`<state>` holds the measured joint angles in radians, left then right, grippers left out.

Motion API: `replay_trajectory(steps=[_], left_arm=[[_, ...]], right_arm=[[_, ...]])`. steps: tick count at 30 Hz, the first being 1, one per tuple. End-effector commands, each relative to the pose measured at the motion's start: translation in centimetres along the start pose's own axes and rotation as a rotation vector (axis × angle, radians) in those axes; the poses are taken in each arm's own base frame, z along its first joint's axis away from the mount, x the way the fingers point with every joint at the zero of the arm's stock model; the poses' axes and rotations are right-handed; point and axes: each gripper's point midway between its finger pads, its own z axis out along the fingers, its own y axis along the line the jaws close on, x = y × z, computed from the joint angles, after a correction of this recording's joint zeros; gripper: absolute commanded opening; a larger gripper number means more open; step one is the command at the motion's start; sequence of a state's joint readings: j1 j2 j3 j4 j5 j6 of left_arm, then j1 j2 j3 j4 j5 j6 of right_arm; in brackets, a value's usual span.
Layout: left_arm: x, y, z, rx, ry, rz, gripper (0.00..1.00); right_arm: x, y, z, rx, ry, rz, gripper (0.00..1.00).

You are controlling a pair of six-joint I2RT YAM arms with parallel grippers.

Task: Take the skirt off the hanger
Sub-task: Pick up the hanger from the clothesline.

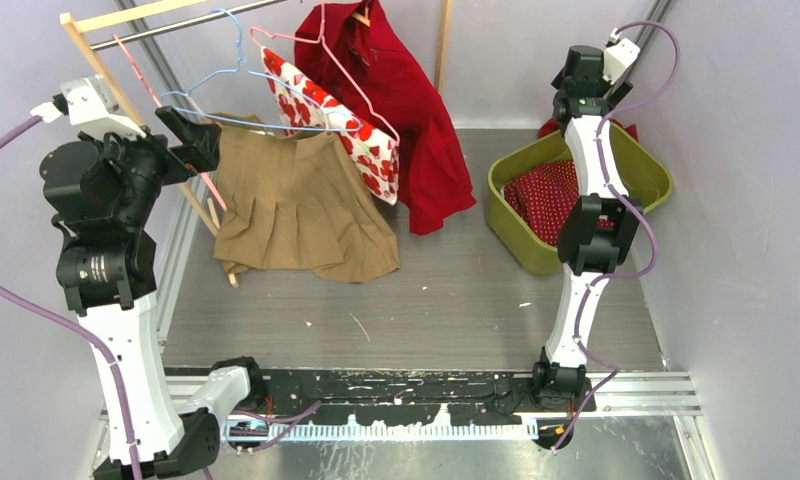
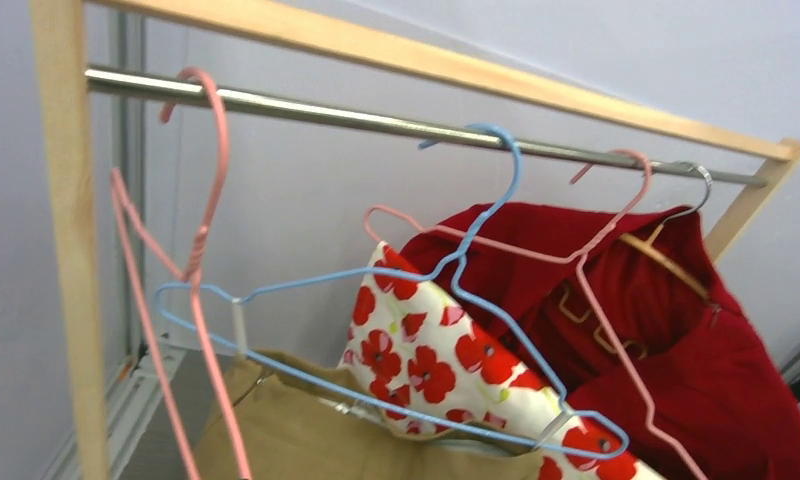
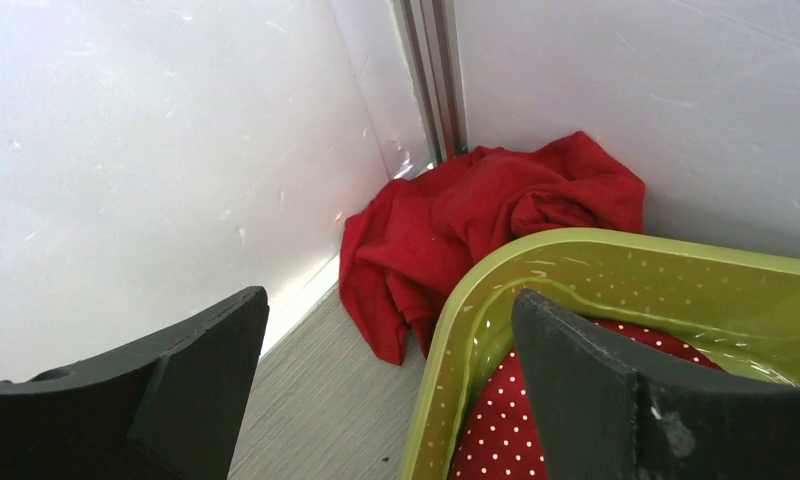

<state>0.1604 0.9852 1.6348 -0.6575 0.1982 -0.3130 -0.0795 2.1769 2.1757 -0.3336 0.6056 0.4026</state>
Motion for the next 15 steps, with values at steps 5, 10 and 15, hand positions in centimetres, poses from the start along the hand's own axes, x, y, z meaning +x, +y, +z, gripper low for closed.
replay_trajectory(steps=[5, 10, 15], left_arm=[[-0.9, -3.5, 3.3, 0.090, 0.051, -0.008, 1.00], [2.0, -5.8, 8.1, 0.053, 0.185, 0.080, 1.00], [2.6, -6.3, 10.9, -0.012, 0.194, 0.057, 1.00]], right_arm=[[-6.0, 1.4, -3.0, -0.071, -0.108, 0.092, 0.96], [-5.7, 1.6, -2.8, -0.073, -0.105, 0.093, 0.96], [-5.6, 1.4, -2.4, -0.070, -0.105, 0.089, 0.96]])
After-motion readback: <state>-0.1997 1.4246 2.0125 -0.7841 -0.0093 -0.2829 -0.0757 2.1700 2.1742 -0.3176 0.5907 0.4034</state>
